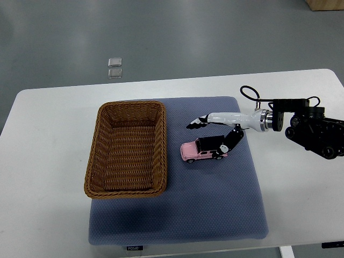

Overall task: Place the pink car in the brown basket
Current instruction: 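Lower the right hand onto the pink car and close fingers around it, then lift the car and carry it with the right hand into the wicker basket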

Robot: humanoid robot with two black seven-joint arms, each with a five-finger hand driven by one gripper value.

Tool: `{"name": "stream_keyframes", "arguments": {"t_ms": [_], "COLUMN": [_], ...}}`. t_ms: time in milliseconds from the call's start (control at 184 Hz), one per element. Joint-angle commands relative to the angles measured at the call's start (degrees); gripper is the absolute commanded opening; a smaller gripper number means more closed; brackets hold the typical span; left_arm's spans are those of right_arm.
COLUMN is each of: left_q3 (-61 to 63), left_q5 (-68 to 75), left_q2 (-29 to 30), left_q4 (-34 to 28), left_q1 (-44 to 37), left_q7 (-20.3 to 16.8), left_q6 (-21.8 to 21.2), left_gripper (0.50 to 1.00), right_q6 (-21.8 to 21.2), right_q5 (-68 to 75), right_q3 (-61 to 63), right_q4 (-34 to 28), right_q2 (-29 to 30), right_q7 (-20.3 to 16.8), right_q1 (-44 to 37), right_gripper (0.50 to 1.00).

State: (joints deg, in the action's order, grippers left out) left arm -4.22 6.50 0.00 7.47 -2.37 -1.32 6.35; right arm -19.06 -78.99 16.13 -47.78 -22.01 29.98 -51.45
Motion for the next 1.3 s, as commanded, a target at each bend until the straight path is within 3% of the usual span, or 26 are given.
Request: {"name": "stream_keyframes", "arguments": {"t_ms": [0,423,483,678,1296], "left_q3": [0.0,0.0,0.0,0.0,0.0], "left_q5": [0.0,0.0,0.0,0.0,0.0], "left_q2": [0.0,0.0,0.0,0.0,0.0], "left_q4": [0.0,0.0,0.0,0.0,0.0], "left_q1": [0.0,0.0,0.0,0.0,0.0], "left_q7": [0.0,0.0,0.0,0.0,0.0], "left_q6": [0.1,0.0,0.0,0.0,0.0], "left_gripper": [1.000,1.000,1.000,1.000,1.000], "right_q6": [1.0,1.7,1.5,0.8,0.4], "right_q5": [-0.2,-0.2,-0.3,-0.2,2.8], "right_q3": [-1.3,-2.1,-2.2,-2.2,-0.9], "right_q4": [0.1,0.4,0.4,0.4,0.6], "right_q2": [-0.2,-0.4,-0.5,-0.7,-1.5], "right_q7": [0.0,-0.2,-0.2,-0.2,0.4], "right_q1": [0.0,-0.1,-0.1,-0.4,-6.9], "right_gripper": [0.856,0.754,0.646,0.502,0.500]}}
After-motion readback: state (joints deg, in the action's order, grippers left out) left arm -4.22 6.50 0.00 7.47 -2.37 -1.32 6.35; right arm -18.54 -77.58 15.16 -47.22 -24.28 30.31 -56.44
